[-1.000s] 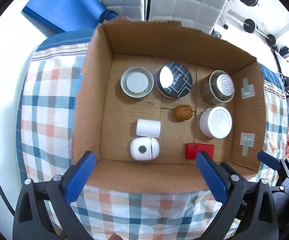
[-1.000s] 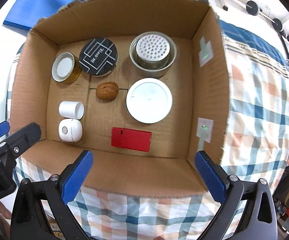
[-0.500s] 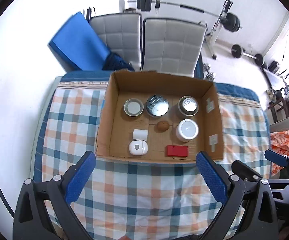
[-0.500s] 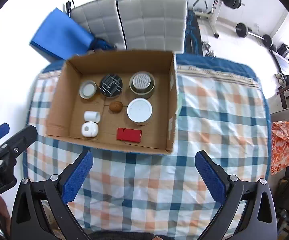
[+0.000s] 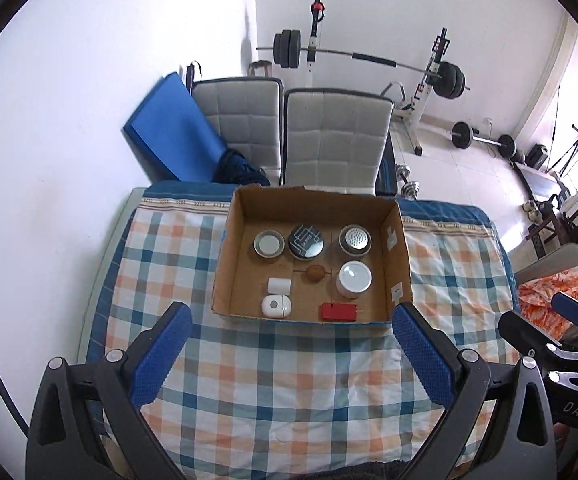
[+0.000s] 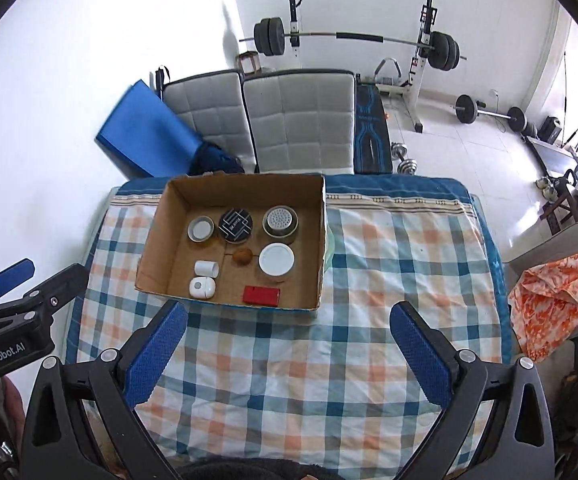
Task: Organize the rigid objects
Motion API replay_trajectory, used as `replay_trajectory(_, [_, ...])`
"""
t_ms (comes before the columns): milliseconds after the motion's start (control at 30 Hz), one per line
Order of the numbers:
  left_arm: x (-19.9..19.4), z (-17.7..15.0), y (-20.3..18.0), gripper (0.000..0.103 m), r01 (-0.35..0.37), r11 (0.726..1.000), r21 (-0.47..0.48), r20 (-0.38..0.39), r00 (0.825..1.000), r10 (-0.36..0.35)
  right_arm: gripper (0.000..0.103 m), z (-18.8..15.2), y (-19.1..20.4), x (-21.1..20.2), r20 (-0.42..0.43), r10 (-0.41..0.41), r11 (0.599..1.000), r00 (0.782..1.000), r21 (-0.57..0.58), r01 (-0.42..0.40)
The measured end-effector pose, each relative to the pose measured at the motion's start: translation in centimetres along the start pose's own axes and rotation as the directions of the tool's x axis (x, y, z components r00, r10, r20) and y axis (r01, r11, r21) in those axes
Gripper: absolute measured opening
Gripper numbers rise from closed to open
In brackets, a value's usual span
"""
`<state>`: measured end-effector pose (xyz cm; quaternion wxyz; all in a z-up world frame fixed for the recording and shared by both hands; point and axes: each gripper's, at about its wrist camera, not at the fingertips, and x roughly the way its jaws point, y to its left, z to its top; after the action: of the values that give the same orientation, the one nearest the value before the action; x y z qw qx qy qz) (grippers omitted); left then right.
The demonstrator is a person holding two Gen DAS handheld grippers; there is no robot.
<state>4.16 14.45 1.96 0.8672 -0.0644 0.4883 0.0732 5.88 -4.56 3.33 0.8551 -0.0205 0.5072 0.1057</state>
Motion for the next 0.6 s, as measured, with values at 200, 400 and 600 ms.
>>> replay_trajectory(200, [-1.7,-0.4,-0.1,0.103,-0.004,1.0,0.004,0.03,1.0,0.004,0.103,0.0,0.1,-2.1,0.038,0.0,1.0,0.999,0.002,0.0])
replay_trajectory(400, [-2.2,-0.7,-0.1,0.103,-0.013,1.0,0.007,0.035,0.999,0.013,0.103,0.0,-0.1,-2.8,0.057,-0.012,1.0,0.998,0.011,0.011])
replay_trajectory(600, [-2.3,-0.8,-0.2,0.103,-0.011,1.0,0.007,0.039,0.999,0.011,0.103,-0.1,-0.1,-3.3,0.086,-0.037,0.999,0.996,0.016,0.035])
